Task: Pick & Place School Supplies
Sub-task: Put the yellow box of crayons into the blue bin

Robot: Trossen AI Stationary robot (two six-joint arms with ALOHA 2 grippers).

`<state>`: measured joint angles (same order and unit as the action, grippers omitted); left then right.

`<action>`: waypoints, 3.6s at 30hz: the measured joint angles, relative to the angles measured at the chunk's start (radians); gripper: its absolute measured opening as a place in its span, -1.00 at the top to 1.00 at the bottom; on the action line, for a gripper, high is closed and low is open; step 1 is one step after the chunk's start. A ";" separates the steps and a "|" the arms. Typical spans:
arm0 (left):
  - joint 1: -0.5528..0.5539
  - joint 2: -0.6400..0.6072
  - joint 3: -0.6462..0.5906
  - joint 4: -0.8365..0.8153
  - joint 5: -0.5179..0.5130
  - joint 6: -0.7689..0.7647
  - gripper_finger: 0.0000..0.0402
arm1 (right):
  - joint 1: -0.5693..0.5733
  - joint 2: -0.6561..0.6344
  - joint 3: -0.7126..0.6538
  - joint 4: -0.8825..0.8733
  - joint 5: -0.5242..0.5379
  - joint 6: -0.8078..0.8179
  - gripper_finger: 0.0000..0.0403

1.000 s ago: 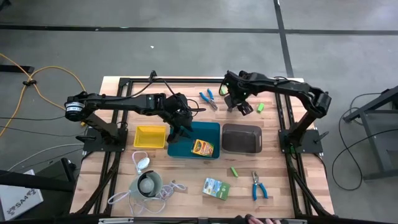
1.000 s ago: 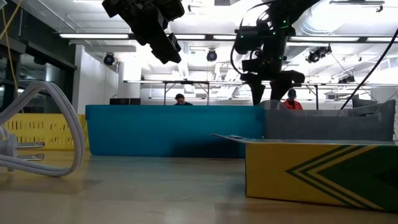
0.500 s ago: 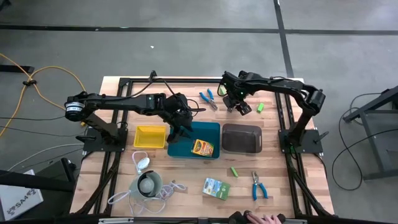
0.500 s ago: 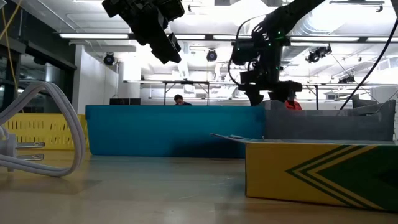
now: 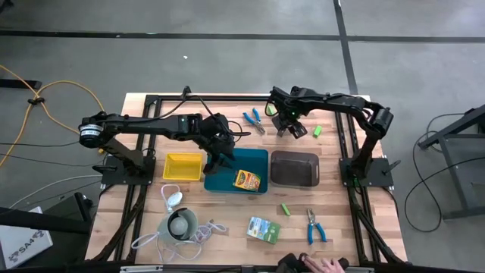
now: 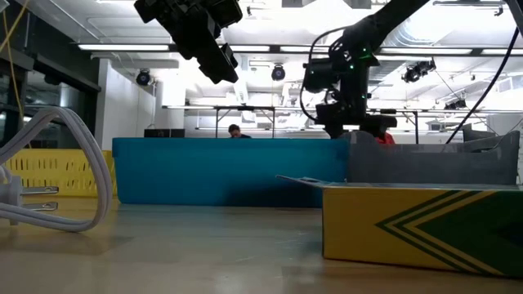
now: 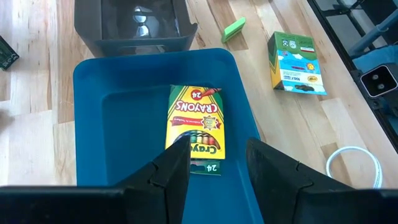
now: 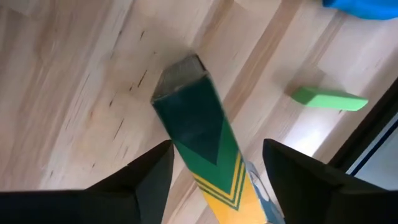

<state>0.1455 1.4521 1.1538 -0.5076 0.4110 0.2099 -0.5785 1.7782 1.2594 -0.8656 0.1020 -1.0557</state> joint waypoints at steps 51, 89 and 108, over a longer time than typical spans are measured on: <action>0.000 0.000 0.000 0.000 0.004 -0.001 0.25 | 0.093 -0.002 0.000 0.007 0.210 0.224 0.48; -0.014 -0.161 0.001 -0.001 -0.023 -0.046 0.25 | 0.463 -0.259 0.000 0.351 -0.173 1.015 0.48; -0.166 -0.261 0.001 -0.107 -0.186 -0.046 0.25 | 0.498 0.004 0.000 0.752 -0.365 1.239 0.48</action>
<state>-0.0207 1.1911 1.1545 -0.6145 0.2250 0.1636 -0.0806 1.7822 1.2597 -0.1133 -0.2629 0.1831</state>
